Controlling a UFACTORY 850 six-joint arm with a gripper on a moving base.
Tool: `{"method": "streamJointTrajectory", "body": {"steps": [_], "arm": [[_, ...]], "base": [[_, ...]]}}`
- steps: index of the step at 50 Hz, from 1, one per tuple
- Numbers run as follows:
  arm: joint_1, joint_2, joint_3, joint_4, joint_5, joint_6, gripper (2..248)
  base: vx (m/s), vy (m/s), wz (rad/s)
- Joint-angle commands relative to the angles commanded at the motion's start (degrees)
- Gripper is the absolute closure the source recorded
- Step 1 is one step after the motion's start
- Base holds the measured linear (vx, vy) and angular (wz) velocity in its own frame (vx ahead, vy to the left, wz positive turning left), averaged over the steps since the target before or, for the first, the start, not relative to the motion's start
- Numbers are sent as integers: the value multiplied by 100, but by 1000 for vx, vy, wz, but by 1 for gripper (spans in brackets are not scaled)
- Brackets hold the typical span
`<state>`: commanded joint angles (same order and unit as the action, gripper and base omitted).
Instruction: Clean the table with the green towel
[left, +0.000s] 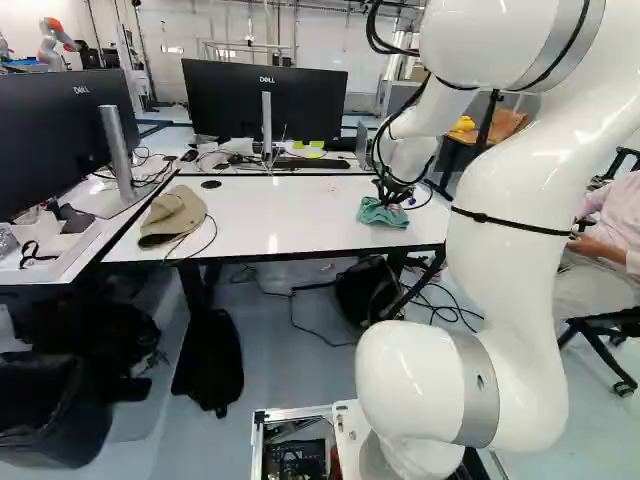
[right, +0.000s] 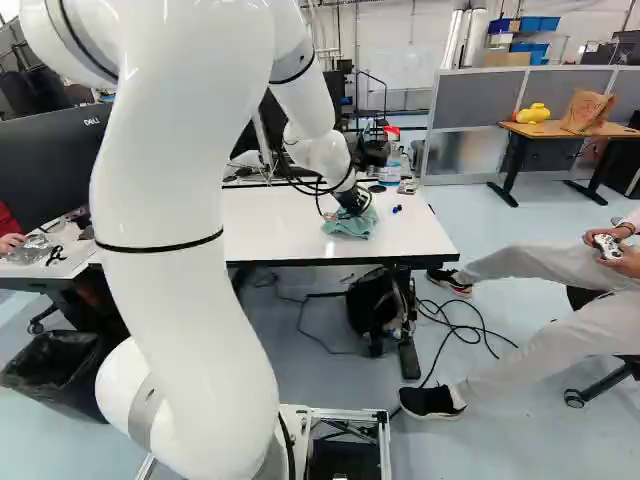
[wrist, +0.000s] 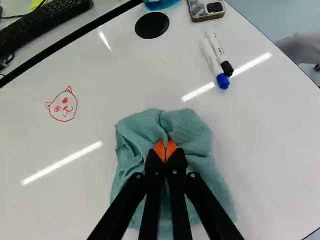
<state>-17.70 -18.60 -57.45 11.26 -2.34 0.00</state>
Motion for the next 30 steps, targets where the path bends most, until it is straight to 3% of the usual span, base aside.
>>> {"method": "streamJointTrajectory", "body": {"steps": [13,30], "arm": [[-36,-251,-312,0,0,0,227],[164,-502,-631,0,0,0,227]], "base": [[0,0,0],[0,0,0]]}}
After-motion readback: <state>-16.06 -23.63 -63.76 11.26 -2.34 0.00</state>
